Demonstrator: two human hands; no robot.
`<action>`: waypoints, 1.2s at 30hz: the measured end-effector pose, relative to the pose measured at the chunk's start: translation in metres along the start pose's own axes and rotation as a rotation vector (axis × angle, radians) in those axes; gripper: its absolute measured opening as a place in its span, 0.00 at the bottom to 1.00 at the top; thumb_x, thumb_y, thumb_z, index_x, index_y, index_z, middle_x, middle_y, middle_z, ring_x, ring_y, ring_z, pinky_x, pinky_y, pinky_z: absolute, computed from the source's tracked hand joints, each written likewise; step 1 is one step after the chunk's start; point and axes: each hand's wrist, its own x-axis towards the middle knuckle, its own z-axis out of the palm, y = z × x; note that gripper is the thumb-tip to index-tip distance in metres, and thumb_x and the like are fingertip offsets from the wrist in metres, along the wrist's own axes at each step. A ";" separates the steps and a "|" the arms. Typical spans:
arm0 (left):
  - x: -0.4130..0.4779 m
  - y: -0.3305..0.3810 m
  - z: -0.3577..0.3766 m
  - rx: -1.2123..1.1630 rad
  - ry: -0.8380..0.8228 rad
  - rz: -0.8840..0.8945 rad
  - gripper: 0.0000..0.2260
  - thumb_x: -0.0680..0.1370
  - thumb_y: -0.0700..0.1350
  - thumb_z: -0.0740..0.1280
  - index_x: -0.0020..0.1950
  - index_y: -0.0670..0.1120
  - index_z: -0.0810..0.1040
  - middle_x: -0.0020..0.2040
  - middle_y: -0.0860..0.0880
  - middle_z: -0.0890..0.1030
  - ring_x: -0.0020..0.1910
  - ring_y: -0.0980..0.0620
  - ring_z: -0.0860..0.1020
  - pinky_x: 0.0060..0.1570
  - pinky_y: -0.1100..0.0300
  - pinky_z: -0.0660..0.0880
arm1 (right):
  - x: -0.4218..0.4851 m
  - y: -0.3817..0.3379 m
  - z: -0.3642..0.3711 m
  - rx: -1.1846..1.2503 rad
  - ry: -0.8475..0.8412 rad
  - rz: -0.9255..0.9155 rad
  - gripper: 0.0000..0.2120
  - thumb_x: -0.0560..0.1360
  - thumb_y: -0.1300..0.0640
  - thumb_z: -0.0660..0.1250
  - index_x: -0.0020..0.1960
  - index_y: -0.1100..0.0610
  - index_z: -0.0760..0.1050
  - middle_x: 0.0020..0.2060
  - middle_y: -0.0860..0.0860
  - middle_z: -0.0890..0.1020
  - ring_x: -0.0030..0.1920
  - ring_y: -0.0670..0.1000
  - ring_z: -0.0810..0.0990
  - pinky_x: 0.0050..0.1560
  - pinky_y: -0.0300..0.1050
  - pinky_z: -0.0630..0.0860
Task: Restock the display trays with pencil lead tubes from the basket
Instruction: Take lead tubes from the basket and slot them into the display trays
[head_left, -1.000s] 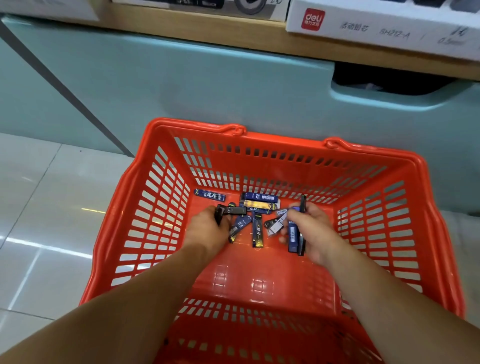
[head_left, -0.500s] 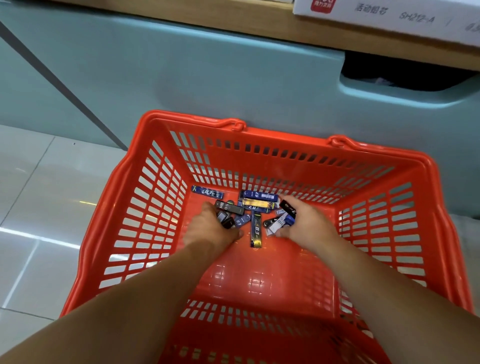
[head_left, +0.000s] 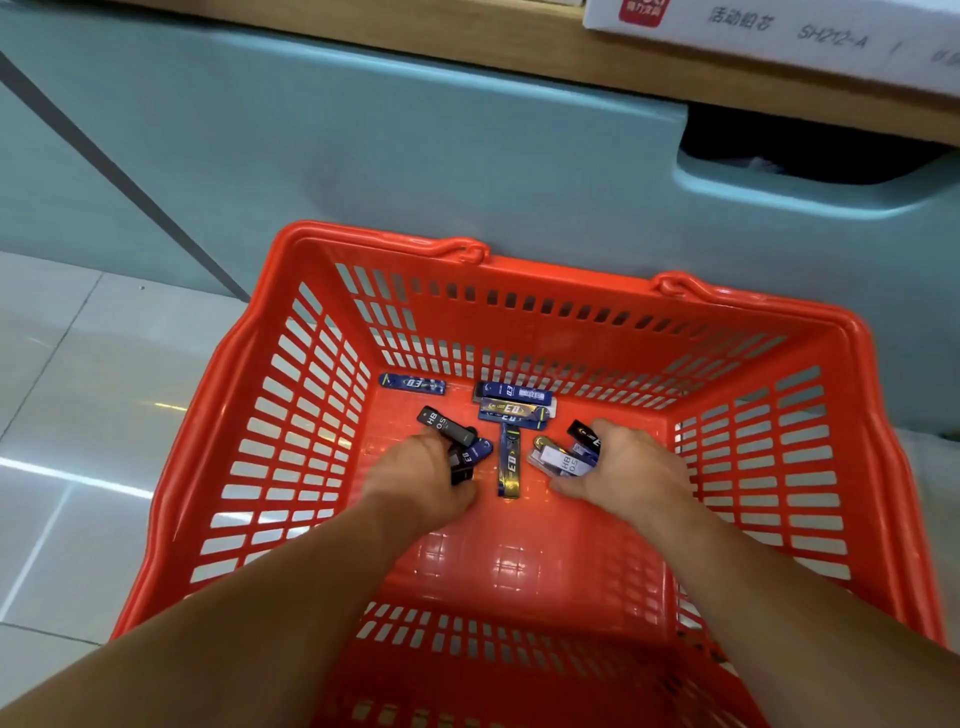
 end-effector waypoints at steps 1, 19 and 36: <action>-0.001 0.001 0.000 0.053 0.004 0.023 0.23 0.76 0.62 0.69 0.62 0.49 0.72 0.48 0.51 0.79 0.45 0.52 0.79 0.42 0.60 0.77 | 0.000 0.000 0.001 0.020 0.006 0.000 0.24 0.66 0.31 0.74 0.46 0.46 0.70 0.41 0.43 0.79 0.44 0.48 0.80 0.38 0.44 0.74; 0.013 -0.002 0.013 -0.141 -0.022 0.089 0.19 0.81 0.63 0.64 0.61 0.49 0.74 0.49 0.49 0.81 0.46 0.51 0.80 0.43 0.58 0.77 | 0.003 0.003 0.020 0.313 -0.010 0.131 0.30 0.60 0.35 0.82 0.51 0.46 0.69 0.49 0.44 0.77 0.50 0.49 0.78 0.45 0.47 0.77; 0.005 0.026 0.020 -0.057 0.061 0.070 0.24 0.76 0.62 0.70 0.62 0.46 0.71 0.51 0.48 0.78 0.49 0.47 0.79 0.46 0.55 0.77 | 0.009 0.003 0.025 0.432 -0.018 0.101 0.11 0.71 0.47 0.78 0.38 0.52 0.79 0.32 0.48 0.82 0.36 0.50 0.81 0.38 0.49 0.77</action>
